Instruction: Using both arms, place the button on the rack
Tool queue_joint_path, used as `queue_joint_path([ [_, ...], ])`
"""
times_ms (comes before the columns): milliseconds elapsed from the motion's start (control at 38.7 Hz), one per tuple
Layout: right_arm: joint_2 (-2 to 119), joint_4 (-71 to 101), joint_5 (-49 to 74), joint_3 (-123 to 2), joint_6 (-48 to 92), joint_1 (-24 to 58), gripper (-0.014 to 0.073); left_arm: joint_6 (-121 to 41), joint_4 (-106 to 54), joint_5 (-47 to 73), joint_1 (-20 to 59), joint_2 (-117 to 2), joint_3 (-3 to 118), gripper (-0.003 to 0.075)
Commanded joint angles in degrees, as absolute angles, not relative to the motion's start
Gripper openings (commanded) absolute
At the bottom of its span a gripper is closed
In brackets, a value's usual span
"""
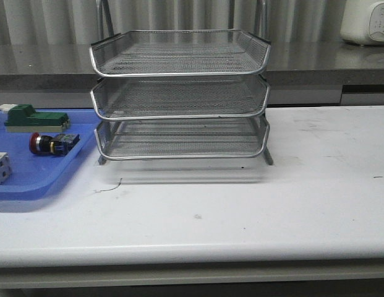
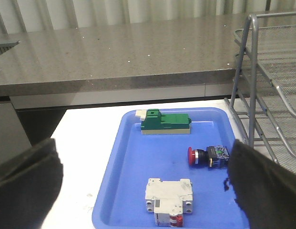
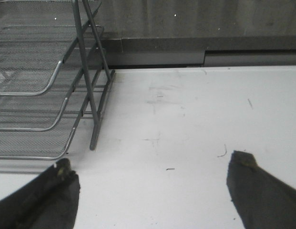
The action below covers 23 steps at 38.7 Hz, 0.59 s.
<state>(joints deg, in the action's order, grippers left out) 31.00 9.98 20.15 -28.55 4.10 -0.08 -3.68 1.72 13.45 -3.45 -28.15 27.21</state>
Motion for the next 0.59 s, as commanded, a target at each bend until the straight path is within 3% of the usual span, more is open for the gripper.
queue_joint_path([
  [0, 36.9, 13.9, 16.4, -32.0, 4.3, -0.2, 0.0652, -3.3, 1.7, 9.5, -3.6, -28.7, 28.7, 0.0673],
  [310, 61.3, 25.5, 17.3, -41.7, 6.8, 1.8, 0.0652, -3.3, 1.7, 9.4, -3.6, -28.7, 28.7, 0.0673],
  [568, 77.0, 40.2, 18.4, -49.3, 17.1, 5.8, 0.0652, -3.3, 1.7, 9.2, -3.6, -28.7, 28.7, 0.0673],
])
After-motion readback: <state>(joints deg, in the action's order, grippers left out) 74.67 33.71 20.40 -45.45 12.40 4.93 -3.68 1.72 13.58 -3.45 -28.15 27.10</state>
